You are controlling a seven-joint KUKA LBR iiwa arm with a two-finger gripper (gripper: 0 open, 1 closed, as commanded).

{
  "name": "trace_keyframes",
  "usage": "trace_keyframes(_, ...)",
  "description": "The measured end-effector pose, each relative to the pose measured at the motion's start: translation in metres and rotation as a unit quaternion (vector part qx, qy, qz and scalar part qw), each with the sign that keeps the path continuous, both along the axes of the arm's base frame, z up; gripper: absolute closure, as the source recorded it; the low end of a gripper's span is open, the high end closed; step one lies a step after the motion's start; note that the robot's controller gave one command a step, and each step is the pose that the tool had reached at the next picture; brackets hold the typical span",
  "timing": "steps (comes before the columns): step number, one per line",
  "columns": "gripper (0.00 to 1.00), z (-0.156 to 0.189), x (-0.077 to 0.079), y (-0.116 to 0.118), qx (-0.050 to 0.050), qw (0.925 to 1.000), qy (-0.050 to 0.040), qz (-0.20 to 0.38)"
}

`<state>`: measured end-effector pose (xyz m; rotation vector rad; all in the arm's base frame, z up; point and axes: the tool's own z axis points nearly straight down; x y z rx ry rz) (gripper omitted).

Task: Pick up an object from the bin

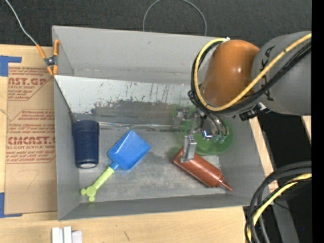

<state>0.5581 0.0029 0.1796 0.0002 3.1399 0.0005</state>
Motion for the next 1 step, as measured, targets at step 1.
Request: trace_keyframes(1, 0.0, -0.0772, -0.0313, -0.0322, 0.0, 1.0, 0.007, 0.001)
